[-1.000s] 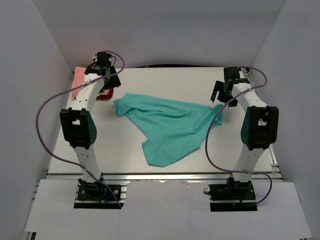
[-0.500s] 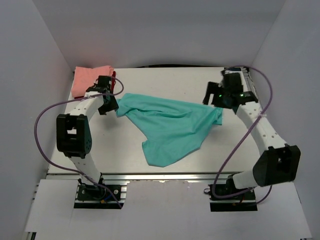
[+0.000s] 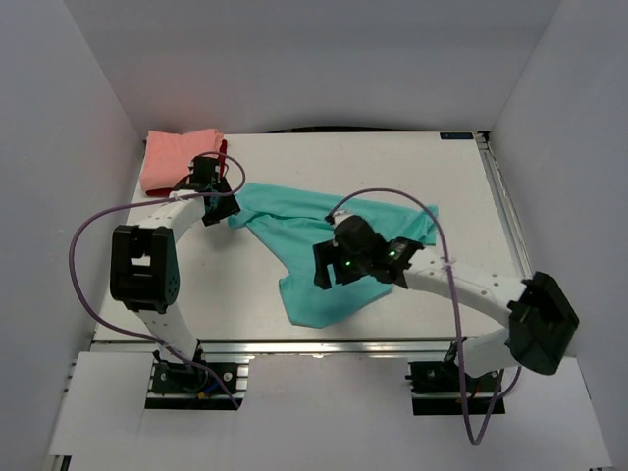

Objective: Fold and stack the t-shirts
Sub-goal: Flatten out the tshirt

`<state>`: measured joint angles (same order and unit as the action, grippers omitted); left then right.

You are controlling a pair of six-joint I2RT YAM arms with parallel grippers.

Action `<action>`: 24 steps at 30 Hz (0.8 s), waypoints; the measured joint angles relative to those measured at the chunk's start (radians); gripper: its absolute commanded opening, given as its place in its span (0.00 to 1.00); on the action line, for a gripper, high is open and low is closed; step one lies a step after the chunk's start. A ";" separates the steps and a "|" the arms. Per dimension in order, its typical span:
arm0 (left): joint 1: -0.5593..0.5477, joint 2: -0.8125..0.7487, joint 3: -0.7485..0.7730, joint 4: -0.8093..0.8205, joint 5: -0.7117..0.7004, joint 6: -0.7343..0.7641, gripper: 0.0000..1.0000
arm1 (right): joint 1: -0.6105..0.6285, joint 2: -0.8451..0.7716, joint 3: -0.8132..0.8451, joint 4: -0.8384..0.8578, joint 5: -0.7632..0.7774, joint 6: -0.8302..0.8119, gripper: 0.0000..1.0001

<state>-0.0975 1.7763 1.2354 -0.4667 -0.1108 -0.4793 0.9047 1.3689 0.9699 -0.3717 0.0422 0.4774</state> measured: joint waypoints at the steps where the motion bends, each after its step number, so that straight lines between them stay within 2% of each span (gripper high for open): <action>1: 0.000 0.000 0.000 0.005 0.000 0.000 0.65 | 0.047 0.031 0.009 0.009 0.012 0.011 0.80; 8: 0.000 0.000 0.000 0.029 -0.001 0.008 0.65 | 0.256 0.275 0.116 0.038 0.106 0.050 0.81; 20: 0.000 0.041 0.002 0.054 -0.004 0.027 0.65 | 0.384 0.490 0.224 0.027 0.245 0.094 0.79; 24: 0.000 0.044 0.000 0.071 -0.004 0.027 0.65 | 0.402 0.515 0.240 0.016 0.297 0.119 0.78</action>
<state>-0.0975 1.8202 1.2350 -0.3954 -0.1150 -0.4522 1.3071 1.8839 1.2095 -0.3557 0.3393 0.5964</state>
